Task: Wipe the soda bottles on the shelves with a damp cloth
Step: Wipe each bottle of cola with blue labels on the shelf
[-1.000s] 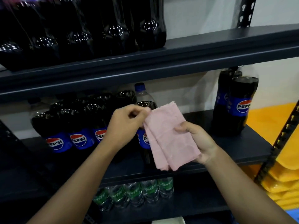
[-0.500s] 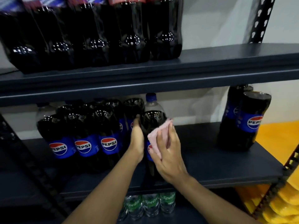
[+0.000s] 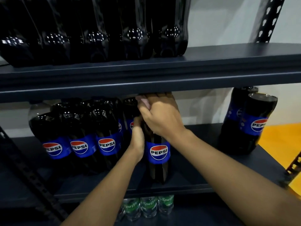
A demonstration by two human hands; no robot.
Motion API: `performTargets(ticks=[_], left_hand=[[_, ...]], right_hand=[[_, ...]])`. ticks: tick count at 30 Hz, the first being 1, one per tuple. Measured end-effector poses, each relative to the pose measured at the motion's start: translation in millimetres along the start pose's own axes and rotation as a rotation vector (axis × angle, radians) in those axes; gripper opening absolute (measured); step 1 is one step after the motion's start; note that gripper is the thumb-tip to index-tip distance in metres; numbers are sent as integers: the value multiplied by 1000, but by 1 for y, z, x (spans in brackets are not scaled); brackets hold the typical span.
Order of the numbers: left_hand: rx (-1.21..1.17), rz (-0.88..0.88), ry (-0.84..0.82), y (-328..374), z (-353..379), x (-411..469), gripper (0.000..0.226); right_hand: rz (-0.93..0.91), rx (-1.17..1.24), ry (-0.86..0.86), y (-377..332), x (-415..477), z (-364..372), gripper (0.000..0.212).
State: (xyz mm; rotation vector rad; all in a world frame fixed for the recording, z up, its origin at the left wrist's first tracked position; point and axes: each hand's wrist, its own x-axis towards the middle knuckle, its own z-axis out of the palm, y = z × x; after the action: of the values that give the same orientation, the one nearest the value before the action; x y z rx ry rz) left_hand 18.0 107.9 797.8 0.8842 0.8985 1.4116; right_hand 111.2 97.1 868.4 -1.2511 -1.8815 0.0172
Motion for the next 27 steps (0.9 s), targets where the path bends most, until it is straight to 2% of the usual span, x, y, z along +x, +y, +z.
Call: performTargets(ticks=[4, 6, 8, 11, 16, 19, 23, 27], left_hand=[[1, 95, 12, -5, 4, 12, 58], [-24, 108, 31, -10, 1, 18, 65], [-45, 70, 22, -11, 1, 18, 56], [-86, 37, 72, -8, 5, 17, 45], [-88, 13, 114, -9, 10, 11, 49], [-79, 17, 119, -10, 8, 11, 48], [-55, 32, 143, -11, 3, 13, 54], [-7, 2, 56, -10, 1, 15, 63]], right_hand=[[-24, 85, 187, 1, -12, 14, 53], [-70, 91, 346, 9, -23, 29, 48], [-63, 67, 475, 18, -41, 50, 42], [-13, 127, 556, 35, -81, 91, 51], [324, 276, 361, 56, -149, 132, 59], [408, 381, 294, 71, -178, 145, 59], [399, 416, 218, 73, -181, 140, 54], [231, 448, 312, 59, -128, 98, 50]])
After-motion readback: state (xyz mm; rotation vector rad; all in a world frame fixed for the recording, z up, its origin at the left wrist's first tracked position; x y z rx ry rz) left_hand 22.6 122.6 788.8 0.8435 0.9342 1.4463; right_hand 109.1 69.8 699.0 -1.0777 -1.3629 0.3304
